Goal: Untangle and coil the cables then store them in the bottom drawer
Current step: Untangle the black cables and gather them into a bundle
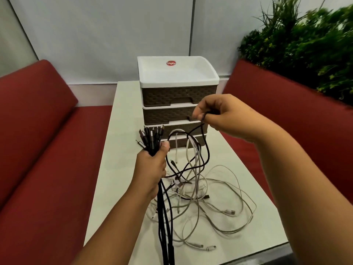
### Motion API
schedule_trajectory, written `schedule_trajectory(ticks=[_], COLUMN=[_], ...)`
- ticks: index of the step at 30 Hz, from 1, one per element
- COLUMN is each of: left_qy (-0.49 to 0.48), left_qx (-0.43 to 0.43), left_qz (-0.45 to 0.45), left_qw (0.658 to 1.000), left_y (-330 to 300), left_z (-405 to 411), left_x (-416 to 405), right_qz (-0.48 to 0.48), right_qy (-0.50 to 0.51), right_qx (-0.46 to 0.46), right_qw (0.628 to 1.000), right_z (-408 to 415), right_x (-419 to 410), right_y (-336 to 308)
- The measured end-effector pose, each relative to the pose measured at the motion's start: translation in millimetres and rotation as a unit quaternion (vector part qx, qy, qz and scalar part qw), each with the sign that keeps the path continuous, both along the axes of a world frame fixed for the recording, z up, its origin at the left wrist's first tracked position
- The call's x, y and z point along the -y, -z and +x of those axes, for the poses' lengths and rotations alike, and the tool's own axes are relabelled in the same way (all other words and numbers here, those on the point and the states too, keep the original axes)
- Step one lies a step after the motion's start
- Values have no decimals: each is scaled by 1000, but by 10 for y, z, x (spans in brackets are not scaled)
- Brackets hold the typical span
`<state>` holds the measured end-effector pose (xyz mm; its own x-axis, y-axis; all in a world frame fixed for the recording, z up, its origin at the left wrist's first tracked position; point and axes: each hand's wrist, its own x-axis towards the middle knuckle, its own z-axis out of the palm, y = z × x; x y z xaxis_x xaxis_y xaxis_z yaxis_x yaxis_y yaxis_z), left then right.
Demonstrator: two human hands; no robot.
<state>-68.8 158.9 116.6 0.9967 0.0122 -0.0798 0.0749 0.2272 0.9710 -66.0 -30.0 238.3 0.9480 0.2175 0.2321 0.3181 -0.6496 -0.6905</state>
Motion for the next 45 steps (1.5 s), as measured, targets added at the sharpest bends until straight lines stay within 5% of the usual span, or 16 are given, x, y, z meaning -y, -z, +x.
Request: schedule_trajectory(ticks=[3, 6, 15, 22, 26, 28, 34, 39, 45], left_qy=[-7, -29, 113, 121, 112, 95, 34, 28, 20], left_qx=[-8, -9, 13, -5, 31, 38, 17, 8, 4], left_qz=[4, -2, -27, -135, -186, -190, -170, -144, -144], left_qw=[1000, 1000, 993, 983, 976, 977, 985, 989, 989], left_y=[24, 58, -120, -133, -226, -282, -242, -218, -215], left_z=[29, 47, -161, -132, -120, -74, -1, -38, -61], left_x=[-15, -4, 69, -85, -206, -288, -358, -245, -222], right_qz=[139, 157, -167, -110, -269, -275, -222, 39, 304], right_qy=[-32, -82, -26, -26, 0, 19, 34, 57, 27], right_qx=[-25, -49, -12, -57, -81, -121, -137, -59, 29], right_qw=[989, 983, 986, 992, 960, 953, 965, 996, 952], right_z=[-23, -19, 93, 195, 200, 176, 192, 151, 64], right_x=[-10, -86, -447, -217, 49, 218, 489, 435, 201], right_y=[72, 134, 220, 605, 1155, 1352, 1050, 375, -256])
